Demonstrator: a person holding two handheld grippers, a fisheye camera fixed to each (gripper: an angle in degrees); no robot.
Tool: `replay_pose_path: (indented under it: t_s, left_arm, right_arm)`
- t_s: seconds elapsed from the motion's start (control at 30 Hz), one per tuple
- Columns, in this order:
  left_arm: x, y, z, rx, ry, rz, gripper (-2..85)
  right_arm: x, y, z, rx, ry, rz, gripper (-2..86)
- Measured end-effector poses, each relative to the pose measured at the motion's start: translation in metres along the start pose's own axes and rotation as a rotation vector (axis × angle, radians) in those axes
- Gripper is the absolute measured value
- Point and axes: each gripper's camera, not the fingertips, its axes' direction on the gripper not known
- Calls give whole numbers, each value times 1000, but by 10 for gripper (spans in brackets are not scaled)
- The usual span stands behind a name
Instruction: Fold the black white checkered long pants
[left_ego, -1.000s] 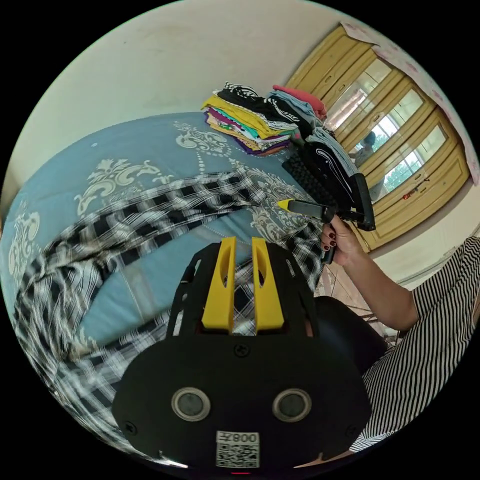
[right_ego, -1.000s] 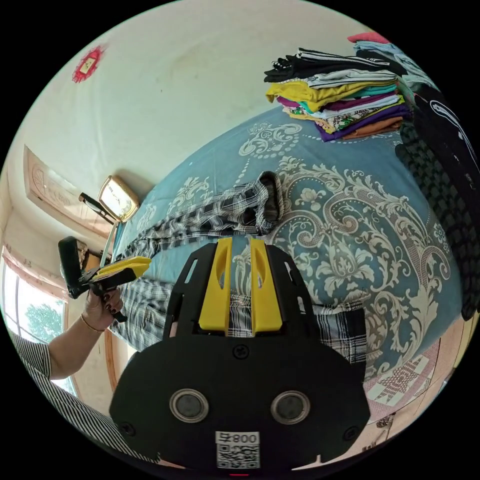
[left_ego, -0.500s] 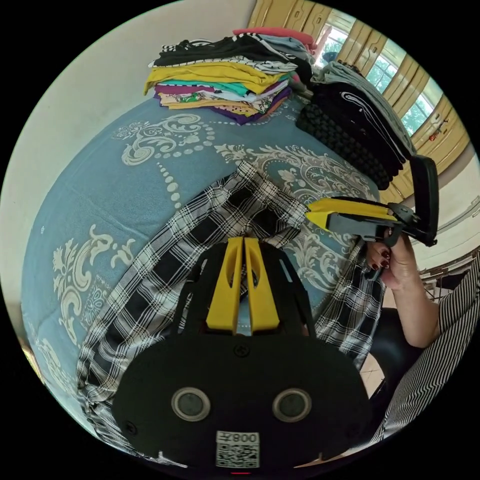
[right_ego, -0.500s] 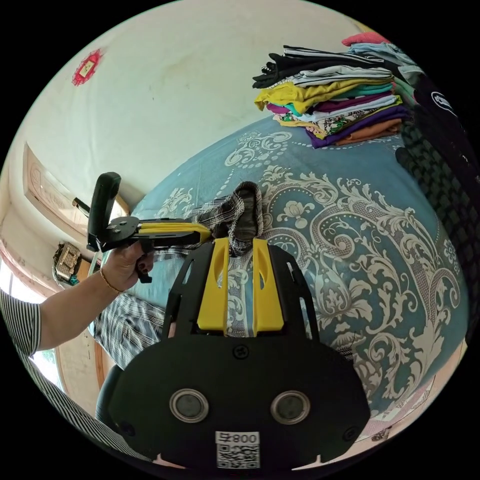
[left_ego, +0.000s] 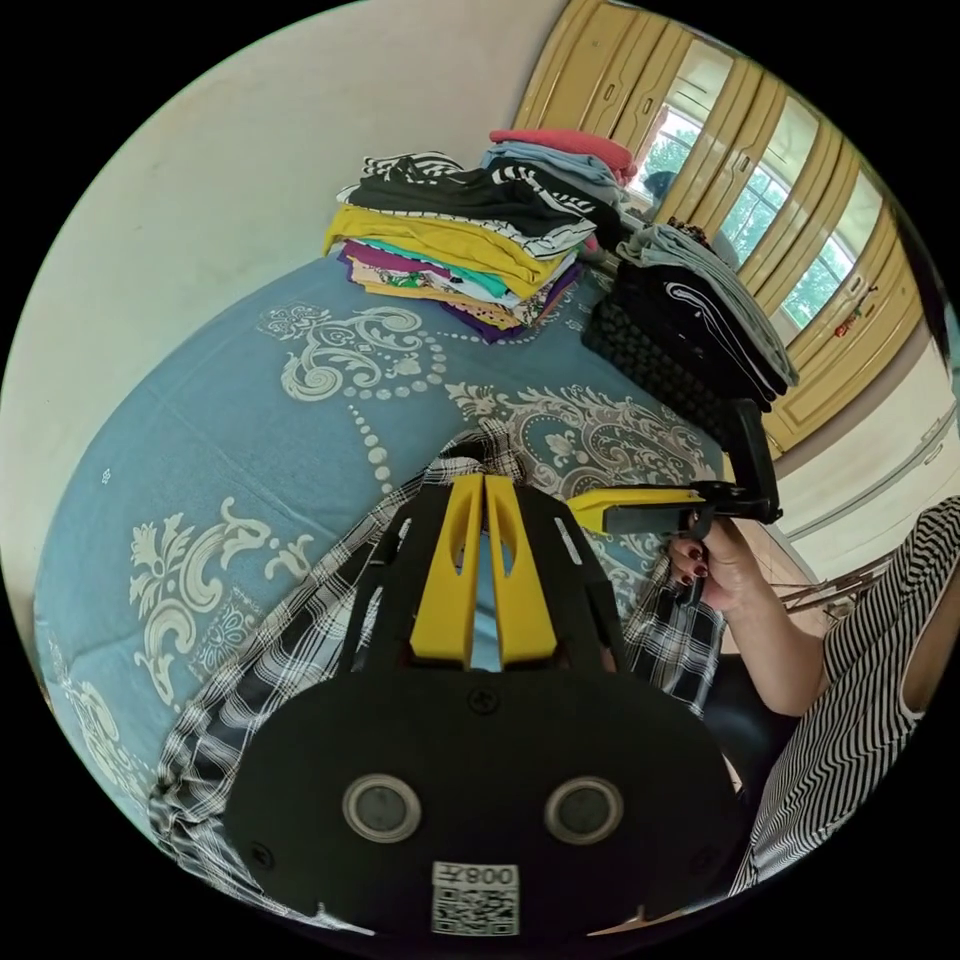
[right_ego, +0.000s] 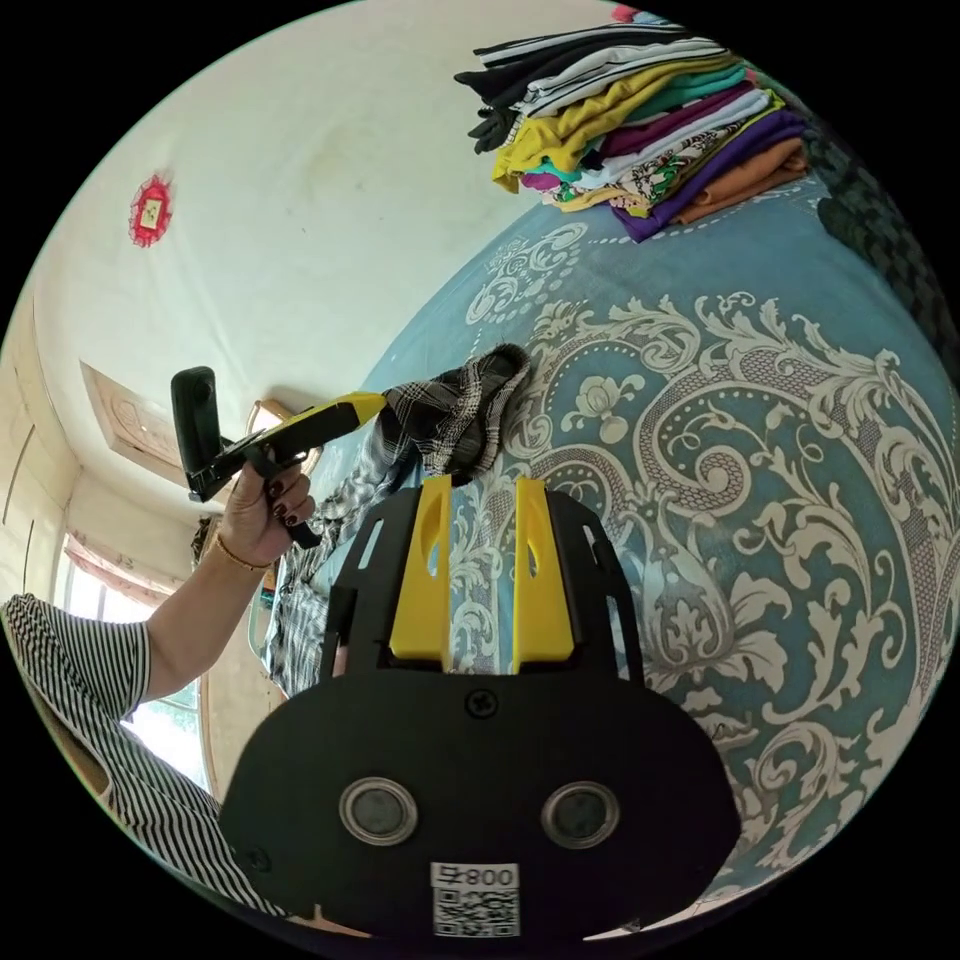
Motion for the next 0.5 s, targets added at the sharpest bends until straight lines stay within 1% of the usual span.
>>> replay_pose_path:
  t_s: [0.13, 0.27, 0.3, 0.33, 0.37, 0.43, 0.5]
  left_arm:
    - [1, 5, 8, 25, 31, 20, 3]
    - [-1, 5, 5, 90, 94, 47, 4]
    - [-5, 3, 5, 114, 116, 45, 4]
    - [-9, 2, 7, 122, 123, 40, 4]
    - [-18, -3, 12, 130, 118, 19, 5]
    - [-39, -11, 31, 104, 50, -34, 7]
    - [-72, -16, 66, 16, -19, -110, 10]
  right_arm:
    - [7, -11, -1, -23, -31, -17, 95]
    - [11, -21, 1, -94, -136, -50, 88]
    - [13, -22, 0, -91, -151, -50, 86]
    - [16, -22, -8, -47, -203, -50, 84]
    - [20, -22, -17, 14, -288, -55, 82]
    - [30, -21, -26, 78, -367, -37, 81]
    - [38, -21, -25, 78, -375, -3, 82]
